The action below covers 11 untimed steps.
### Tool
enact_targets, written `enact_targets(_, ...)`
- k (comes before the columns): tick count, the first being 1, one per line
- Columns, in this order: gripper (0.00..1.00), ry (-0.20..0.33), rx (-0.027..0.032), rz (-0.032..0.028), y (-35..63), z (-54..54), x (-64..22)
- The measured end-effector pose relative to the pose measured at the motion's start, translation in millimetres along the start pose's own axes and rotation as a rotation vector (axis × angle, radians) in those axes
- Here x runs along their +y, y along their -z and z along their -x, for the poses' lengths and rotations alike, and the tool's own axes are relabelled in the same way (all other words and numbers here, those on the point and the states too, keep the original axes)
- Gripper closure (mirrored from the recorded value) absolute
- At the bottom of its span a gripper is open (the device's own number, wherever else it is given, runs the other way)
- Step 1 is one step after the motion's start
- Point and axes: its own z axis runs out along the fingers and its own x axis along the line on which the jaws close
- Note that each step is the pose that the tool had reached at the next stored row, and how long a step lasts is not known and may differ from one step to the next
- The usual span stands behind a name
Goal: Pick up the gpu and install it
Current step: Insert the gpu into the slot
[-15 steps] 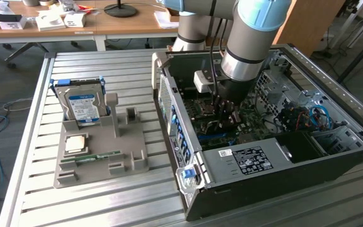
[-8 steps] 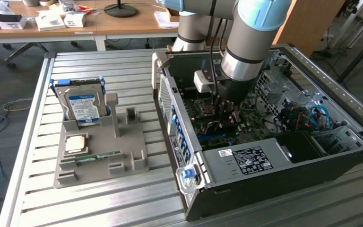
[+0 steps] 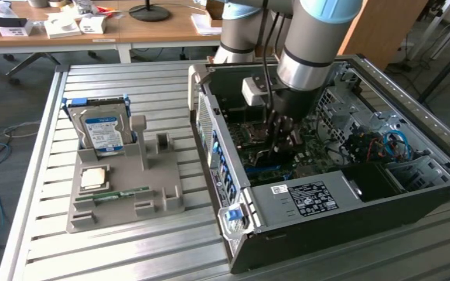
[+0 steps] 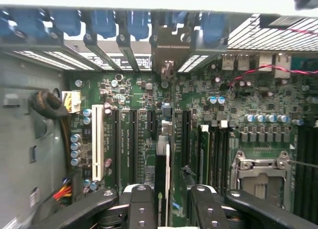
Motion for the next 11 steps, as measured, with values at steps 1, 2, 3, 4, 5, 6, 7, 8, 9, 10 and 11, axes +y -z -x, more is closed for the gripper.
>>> enact_targets(1, 0.66, 0.000, 0.0001, 0.0001, 3.4, 0.1, 0.0)
enact_targets(2, 0.66, 0.000, 0.0001, 0.0000, 6.7, 0.2, 0.0)
enact_targets(3, 0.66, 0.000, 0.0000, 0.0000, 9.9, 0.3, 0.1)
enact_targets(4, 0.66, 0.000, -0.0001, 0.0000, 13.1, 0.4, 0.1)
enact_targets(5, 0.66, 0.000, 0.0000, 0.0000, 16.5, 0.4, 0.1)
enact_targets(6, 0.66, 0.000, 0.0000, 0.0000, 19.7, 0.5, 0.1)
enact_targets(7, 0.66, 0.000, 0.0001, 0.0000, 22.7, 0.6, 0.1)
enact_targets(8, 0.66, 0.000, 0.0000, 0.0000, 25.5, 0.7, 0.1)
enact_targets(9, 0.66, 0.000, 0.0000, 0.0000, 28.3, 0.8, 0.1)
enact_targets(10, 0.66, 0.000, 0.0000, 0.0000, 31.0, 0.9, 0.1)
enact_targets(11, 0.66, 0.000, -0.0001, -0.0001, 33.5, 1.0, 0.2)
